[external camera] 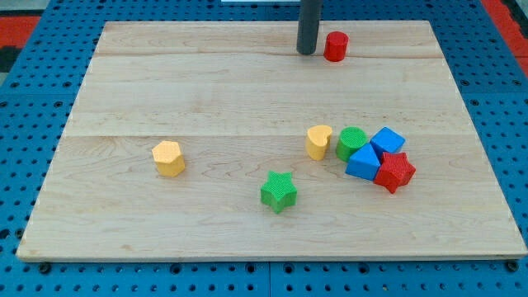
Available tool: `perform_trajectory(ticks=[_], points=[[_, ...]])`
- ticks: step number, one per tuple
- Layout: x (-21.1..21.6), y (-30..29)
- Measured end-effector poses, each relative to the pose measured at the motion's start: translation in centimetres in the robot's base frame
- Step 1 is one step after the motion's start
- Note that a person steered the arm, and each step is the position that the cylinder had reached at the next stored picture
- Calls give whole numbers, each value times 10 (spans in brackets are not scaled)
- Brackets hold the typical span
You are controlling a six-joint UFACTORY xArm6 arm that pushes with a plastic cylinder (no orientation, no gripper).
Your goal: Push yellow hexagon bottom of the red circle
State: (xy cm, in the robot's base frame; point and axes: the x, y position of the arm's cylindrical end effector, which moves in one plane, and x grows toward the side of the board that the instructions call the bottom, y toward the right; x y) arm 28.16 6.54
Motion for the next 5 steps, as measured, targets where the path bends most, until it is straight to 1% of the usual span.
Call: perform_trajectory(ticks=[2,3,4,5], points=[[8,84],[52,13],[64,-97],[174,-136]])
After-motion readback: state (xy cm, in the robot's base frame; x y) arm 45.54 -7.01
